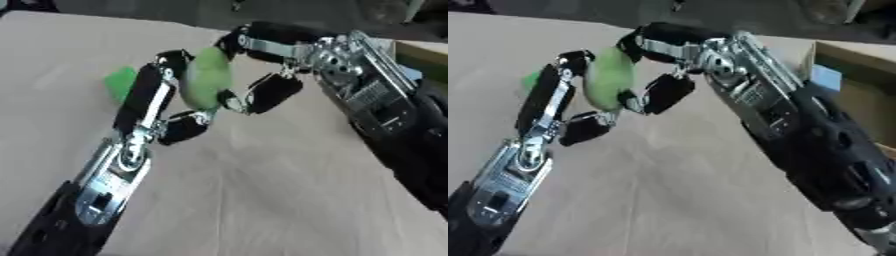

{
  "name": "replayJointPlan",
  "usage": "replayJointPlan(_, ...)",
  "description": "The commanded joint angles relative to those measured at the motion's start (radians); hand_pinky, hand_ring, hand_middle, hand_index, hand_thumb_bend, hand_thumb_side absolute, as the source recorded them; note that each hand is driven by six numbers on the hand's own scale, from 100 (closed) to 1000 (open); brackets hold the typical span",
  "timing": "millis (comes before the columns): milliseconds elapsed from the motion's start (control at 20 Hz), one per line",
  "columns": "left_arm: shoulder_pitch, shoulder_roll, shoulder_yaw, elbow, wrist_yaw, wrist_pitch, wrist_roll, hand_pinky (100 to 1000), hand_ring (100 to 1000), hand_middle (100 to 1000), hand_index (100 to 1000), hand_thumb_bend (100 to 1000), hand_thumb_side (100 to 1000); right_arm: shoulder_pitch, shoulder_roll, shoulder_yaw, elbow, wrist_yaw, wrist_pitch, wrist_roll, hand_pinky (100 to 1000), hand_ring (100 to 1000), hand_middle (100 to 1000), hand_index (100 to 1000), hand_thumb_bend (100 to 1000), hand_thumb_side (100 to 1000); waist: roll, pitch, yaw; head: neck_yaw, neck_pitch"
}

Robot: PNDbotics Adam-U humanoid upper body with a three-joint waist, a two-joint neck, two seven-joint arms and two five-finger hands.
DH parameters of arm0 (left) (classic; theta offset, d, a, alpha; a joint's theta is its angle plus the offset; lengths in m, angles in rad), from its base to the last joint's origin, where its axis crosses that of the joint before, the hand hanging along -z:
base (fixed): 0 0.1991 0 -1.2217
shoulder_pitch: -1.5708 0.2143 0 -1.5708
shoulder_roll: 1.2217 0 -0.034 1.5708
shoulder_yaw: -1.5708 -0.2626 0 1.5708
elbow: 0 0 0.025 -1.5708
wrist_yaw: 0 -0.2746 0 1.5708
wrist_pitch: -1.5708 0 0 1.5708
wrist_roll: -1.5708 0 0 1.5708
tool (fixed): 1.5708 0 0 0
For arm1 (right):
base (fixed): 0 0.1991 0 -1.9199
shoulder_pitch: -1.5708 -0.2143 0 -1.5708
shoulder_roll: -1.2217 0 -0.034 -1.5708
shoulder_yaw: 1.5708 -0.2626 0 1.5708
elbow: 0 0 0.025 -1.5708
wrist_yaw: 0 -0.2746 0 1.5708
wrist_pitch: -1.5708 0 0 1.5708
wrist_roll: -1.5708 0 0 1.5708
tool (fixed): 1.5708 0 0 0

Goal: Pick up the objects with one hand, pass them to the other hand, and then place them into the box on the other side of the table.

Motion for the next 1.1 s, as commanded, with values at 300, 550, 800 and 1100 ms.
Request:
replayJointPlan(300, -0.025, -0.027, -0.008, -0.003, 0.003, 0.004, 0.004, 593, 574, 526, 595, 100, 100, -0.011, 0.002, -0.008, -0.022, -0.125, 0.077, -0.058, 889, 792, 534, 670, 100, 302, 0.008, -0.013, -0.005, -0.004, 0.008)
replayJointPlan(550, -0.028, -0.034, -0.007, 0.007, -0.003, 0.006, -0.001, 600, 582, 535, 614, 100, 100, -0.009, 0.003, -0.008, -0.023, -0.152, 0.097, -0.064, 886, 784, 506, 639, 100, 302, 0.009, -0.012, -0.007, -0.005, 0.008)
replayJointPlan(800, -0.028, -0.035, -0.007, 0.012, -0.016, 0.007, -0.007, 616, 598, 558, 643, 100, 100, -0.009, 0.001, -0.010, -0.024, -0.153, 0.093, -0.068, 883, 774, 483, 611, 100, 266, 0.010, -0.012, -0.008, -0.006, 0.008)
replayJointPlan(1100, -0.026, -0.032, -0.004, 0.011, -0.038, 0.016, 0.013, 666, 673, 648, 814, 411, 194, -0.009, -0.009, -0.014, -0.035, -0.154, 0.091, -0.074, 879, 766, 471, 599, 100, 238, 0.010, -0.014, -0.008, -0.007, 0.007)
